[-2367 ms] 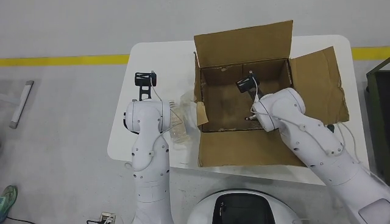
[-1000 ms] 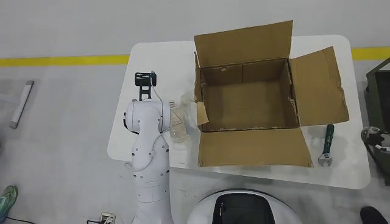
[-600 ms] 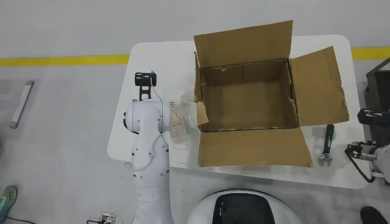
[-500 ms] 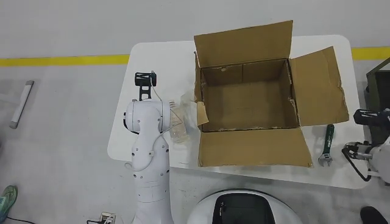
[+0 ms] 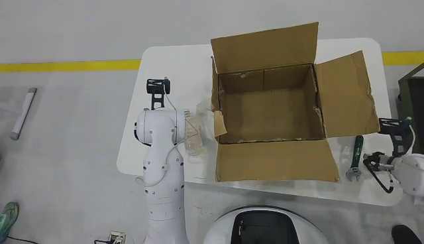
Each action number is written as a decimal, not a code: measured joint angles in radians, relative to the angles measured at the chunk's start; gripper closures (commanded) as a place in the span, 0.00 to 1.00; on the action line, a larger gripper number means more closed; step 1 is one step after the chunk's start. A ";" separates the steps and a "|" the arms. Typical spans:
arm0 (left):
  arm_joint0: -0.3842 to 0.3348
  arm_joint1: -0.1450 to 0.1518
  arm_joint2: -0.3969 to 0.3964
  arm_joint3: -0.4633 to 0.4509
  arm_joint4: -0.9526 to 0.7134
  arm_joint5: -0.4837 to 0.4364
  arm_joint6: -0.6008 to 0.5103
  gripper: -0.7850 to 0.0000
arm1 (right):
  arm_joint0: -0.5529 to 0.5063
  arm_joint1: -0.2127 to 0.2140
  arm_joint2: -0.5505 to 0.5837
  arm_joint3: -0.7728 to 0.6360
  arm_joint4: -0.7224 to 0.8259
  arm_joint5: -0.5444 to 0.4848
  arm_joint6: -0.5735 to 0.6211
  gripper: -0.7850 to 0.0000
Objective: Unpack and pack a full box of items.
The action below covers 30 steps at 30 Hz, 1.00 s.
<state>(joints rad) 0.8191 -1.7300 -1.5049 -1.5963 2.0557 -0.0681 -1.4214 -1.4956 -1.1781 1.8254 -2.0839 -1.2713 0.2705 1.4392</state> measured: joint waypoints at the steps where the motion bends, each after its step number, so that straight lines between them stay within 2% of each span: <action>1: 0.000 0.000 0.000 0.000 0.000 0.000 0.000 0.00 | -0.002 0.000 0.011 -0.012 0.009 0.003 -0.013 0.00; 2: 0.000 0.000 0.000 0.000 0.000 0.000 0.000 0.00 | -0.006 0.000 0.025 -0.025 0.017 0.005 -0.031 0.00; 3: 0.000 0.000 0.000 0.000 0.000 0.000 0.000 0.00 | -0.013 -0.001 0.045 -0.044 0.023 0.004 -0.063 0.33; 4: 0.000 0.000 0.000 0.000 0.000 0.000 0.000 0.00 | -0.019 -0.001 0.063 -0.060 0.023 0.006 -0.095 0.82; 5: 0.000 0.000 0.000 0.000 0.000 0.000 0.000 0.00 | -0.026 -0.001 0.081 -0.076 0.022 0.008 -0.132 1.00; 9: 0.000 0.000 0.000 0.000 0.000 0.000 0.000 0.00 | -0.077 -0.007 0.156 -0.158 0.014 0.028 -0.356 1.00; 12: 0.000 0.000 0.000 0.000 0.000 0.000 0.000 0.00 | -0.116 -0.012 0.168 -0.172 -0.024 0.047 -0.494 1.00; 22: 0.000 0.000 0.000 0.000 0.000 0.000 0.000 0.00 | -0.118 -0.014 0.160 -0.165 -0.007 0.035 -0.522 1.00; 26: 0.000 0.000 0.000 0.000 0.000 0.000 0.000 0.00 | -0.102 -0.024 0.160 -0.126 0.121 0.045 -0.660 1.00; 30: 0.000 0.000 0.000 0.000 0.000 0.000 0.000 0.00 | -0.086 -0.035 0.153 -0.083 0.210 0.032 -0.880 1.00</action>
<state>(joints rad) 0.8191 -1.7300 -1.5049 -1.5963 2.0557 -0.0681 -1.4214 -1.5815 -1.2129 1.9789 -2.1669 -1.0614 0.3021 0.5595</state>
